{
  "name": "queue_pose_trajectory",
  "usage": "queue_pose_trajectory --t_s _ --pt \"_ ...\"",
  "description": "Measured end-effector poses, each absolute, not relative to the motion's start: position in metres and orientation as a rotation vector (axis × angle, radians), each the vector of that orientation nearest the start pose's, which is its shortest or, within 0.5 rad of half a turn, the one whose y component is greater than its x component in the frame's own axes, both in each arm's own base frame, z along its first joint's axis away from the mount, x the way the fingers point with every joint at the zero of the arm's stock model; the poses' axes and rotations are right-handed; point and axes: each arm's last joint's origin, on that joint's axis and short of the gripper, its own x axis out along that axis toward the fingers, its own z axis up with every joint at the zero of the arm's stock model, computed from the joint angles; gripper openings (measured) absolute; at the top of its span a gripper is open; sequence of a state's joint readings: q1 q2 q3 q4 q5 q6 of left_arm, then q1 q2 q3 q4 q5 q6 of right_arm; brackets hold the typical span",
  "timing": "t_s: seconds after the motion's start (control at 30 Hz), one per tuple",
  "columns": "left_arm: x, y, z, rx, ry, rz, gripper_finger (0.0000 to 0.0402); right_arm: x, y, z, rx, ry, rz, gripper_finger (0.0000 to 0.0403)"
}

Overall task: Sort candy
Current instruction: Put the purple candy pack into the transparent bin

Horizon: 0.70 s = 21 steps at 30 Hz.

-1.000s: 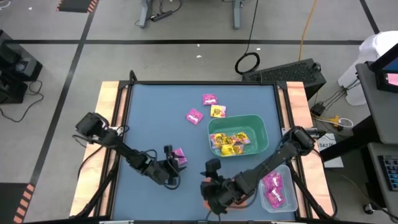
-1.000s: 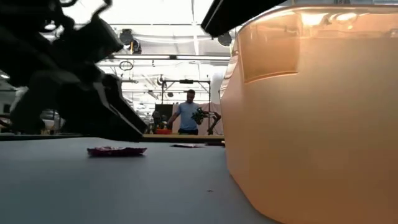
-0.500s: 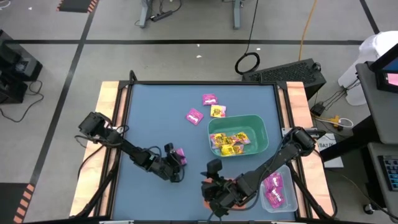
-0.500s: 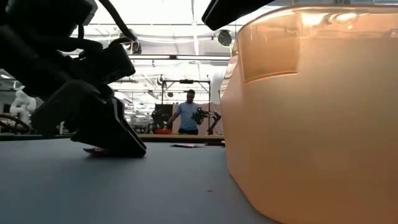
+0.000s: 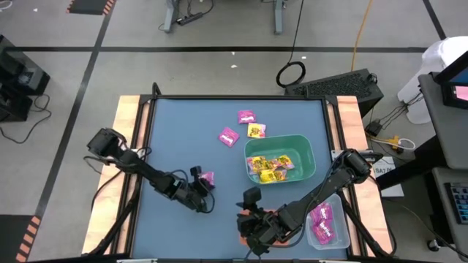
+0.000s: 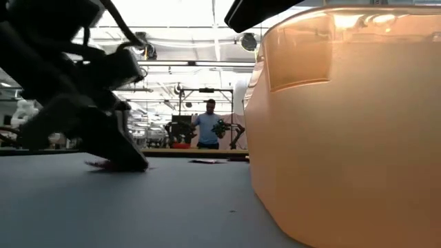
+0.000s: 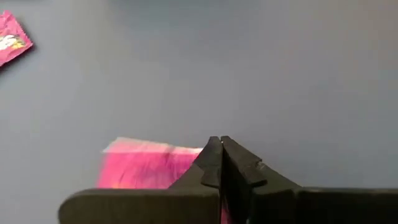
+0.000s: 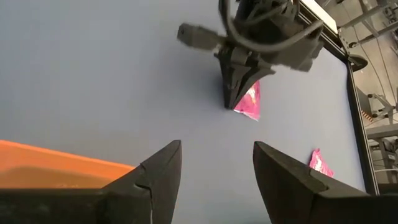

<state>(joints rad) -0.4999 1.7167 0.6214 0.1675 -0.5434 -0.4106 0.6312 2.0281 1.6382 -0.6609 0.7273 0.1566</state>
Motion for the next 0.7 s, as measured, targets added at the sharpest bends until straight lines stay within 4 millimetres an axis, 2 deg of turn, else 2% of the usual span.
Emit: queue_pose_trajectory --t_s 0.3,0.57,0.7 --pt "0.232 -0.132 0.149 0.066 0.683 0.104 0.0002 0.363 0.239 0.227 -0.463 0.767 -0.159 0.019" --pt "0.22 -0.139 0.177 0.083 0.588 0.026 0.0001 0.395 0.231 0.224 -0.299 0.612 -0.2 0.019" --pt "0.218 -0.141 0.183 0.096 0.569 0.005 0.0001 0.416 0.215 0.208 -0.231 0.611 -0.198 0.019"
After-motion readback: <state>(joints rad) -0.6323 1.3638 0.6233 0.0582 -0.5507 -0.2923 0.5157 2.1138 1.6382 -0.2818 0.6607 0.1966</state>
